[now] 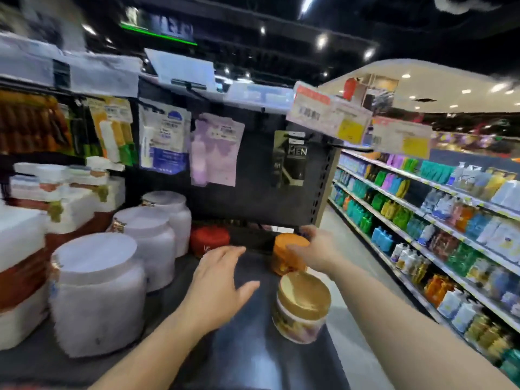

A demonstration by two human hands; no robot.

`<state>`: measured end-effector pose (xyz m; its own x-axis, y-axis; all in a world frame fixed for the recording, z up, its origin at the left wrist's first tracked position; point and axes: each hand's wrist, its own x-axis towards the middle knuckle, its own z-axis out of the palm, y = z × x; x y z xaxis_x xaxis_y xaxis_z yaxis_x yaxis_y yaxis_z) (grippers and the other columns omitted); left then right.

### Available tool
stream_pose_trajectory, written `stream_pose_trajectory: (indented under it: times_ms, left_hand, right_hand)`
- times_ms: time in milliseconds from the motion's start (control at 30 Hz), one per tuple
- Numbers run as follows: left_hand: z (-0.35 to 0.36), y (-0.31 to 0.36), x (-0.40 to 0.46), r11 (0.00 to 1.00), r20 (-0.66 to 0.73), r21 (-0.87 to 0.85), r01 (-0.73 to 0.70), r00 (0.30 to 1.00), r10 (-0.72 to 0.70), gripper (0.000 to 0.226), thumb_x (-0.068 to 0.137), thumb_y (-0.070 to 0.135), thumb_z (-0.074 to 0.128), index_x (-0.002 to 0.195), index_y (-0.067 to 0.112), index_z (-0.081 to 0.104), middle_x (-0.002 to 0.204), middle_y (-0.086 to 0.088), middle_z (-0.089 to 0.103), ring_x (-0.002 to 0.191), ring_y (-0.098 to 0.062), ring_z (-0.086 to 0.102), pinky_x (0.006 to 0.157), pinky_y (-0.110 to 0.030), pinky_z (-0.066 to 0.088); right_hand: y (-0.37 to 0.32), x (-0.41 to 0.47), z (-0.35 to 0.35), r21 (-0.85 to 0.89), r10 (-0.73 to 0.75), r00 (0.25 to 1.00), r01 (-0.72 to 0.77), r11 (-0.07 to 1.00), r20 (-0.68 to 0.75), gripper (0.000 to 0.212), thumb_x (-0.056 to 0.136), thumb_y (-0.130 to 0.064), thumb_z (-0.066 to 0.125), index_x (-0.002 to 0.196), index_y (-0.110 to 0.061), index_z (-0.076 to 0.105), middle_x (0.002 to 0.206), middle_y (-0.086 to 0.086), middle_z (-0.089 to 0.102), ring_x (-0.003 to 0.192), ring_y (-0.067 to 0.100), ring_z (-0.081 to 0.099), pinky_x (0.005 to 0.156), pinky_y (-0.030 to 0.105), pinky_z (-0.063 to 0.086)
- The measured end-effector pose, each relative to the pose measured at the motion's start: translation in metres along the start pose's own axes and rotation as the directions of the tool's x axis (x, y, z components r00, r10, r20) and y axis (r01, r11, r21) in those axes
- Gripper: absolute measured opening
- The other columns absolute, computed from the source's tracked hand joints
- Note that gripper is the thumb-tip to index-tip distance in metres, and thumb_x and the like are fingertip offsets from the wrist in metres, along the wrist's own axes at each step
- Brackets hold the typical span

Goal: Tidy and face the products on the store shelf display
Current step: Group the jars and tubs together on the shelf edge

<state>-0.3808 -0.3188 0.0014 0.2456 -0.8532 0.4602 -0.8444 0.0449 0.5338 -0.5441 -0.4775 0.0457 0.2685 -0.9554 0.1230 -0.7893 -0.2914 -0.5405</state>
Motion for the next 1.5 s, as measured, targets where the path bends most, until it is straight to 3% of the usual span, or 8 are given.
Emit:
stream_pose_trajectory:
  times_ms: [133,300,433,667,833,1000,1233,1500]
  left_hand:
    - [-0.003,-0.003,0.000,0.992,-0.059,0.057,0.115,0.992,-0.112,0.070,0.084,0.046,0.065,0.144,0.024,0.036,0.146,0.006,0.038,0.136,-0.014,0.028,0.111,-0.022,0.019]
    - [-0.007,-0.014,-0.007,0.980,-0.088,0.103,0.172,0.983,-0.163,0.071,0.082,0.047,0.067,0.143,0.025,0.037,0.146,0.005,0.038,0.136,-0.013,0.028,0.108,-0.018,0.018]
    - [-0.009,-0.017,-0.007,0.975,-0.092,0.102,0.200,0.977,-0.191,0.073,0.081,0.046,0.069,0.143,0.024,0.038,0.145,0.003,0.040,0.135,-0.015,0.029,0.107,-0.019,0.020]
    - [-0.015,-0.013,-0.009,0.975,-0.032,0.117,0.191,0.982,-0.188,0.090,0.072,0.050,0.075,0.147,0.028,0.030,0.149,0.004,0.035,0.137,-0.017,0.027,0.111,-0.029,0.025]
    - [-0.026,-0.010,-0.021,0.976,0.034,0.132,0.173,0.983,-0.179,0.100,0.069,0.048,0.077,0.149,0.030,0.020,0.152,0.004,0.028,0.140,-0.019,0.023,0.112,-0.035,0.025]
    - [-0.037,-0.012,-0.034,0.978,0.168,0.120,0.171,0.967,-0.190,0.111,0.066,0.050,0.080,0.151,0.031,0.010,0.154,0.005,0.025,0.141,-0.017,0.023,0.112,-0.033,0.025]
    - [-0.057,-0.016,-0.026,0.962,0.351,0.273,-0.004,0.932,-0.095,0.090,0.069,0.053,0.077,0.144,0.026,0.035,0.148,0.005,0.036,0.134,-0.013,0.034,0.108,-0.021,0.024]
    - [-0.082,0.000,-0.002,0.848,0.614,0.507,-0.153,0.755,-0.231,0.093,0.071,0.052,0.074,0.147,0.037,0.022,0.153,0.005,0.030,0.136,-0.022,0.033,0.110,-0.039,0.032]
  right_hand:
    - [0.008,0.035,0.013,-0.107,-0.003,0.990,0.018,0.994,0.143,0.081,0.079,-0.052,0.067,0.146,-0.021,0.036,0.147,0.011,0.040,0.131,0.031,0.045,0.107,0.035,0.041]
    - [0.013,0.050,0.025,-0.138,-0.026,0.972,0.059,0.989,0.232,0.046,0.078,-0.048,0.061,0.118,-0.026,0.056,0.123,0.012,0.059,0.116,0.034,0.052,0.097,0.043,0.048]
    - [0.007,0.042,0.031,-0.004,-0.013,0.968,0.015,1.000,0.251,0.080,0.067,-0.053,0.078,0.136,-0.028,0.045,0.134,0.010,0.048,0.116,0.031,0.055,0.091,0.040,0.053]
    - [-0.047,-0.005,0.049,-0.103,-0.304,0.829,0.394,0.913,0.468,0.085,0.067,-0.064,0.072,0.141,-0.032,0.043,0.138,0.008,0.049,0.124,0.025,0.050,0.104,0.036,0.043]
    - [-0.071,-0.039,0.047,0.109,-0.444,0.696,0.471,0.876,0.564,0.066,0.079,-0.049,0.072,0.138,-0.033,0.049,0.131,-0.006,0.057,0.113,0.011,0.055,0.097,0.025,0.044]
    - [-0.068,-0.049,0.039,0.349,-0.490,0.708,0.350,0.869,0.510,0.049,0.090,-0.031,0.065,0.137,-0.023,0.051,0.108,-0.001,0.069,0.103,0.015,0.067,0.095,0.030,0.051]
    - [-0.016,-0.042,-0.012,-0.386,-0.083,0.815,0.358,0.850,0.574,0.097,0.066,-0.070,0.069,0.147,-0.035,0.030,0.149,-0.003,0.039,0.134,0.024,0.043,0.109,0.039,0.040]
    - [-0.023,-0.081,-0.015,-0.218,-0.212,0.715,0.458,0.862,0.666,0.103,0.069,-0.049,0.080,0.151,-0.034,0.020,0.150,-0.008,0.031,0.134,0.016,0.036,0.108,0.029,0.037]
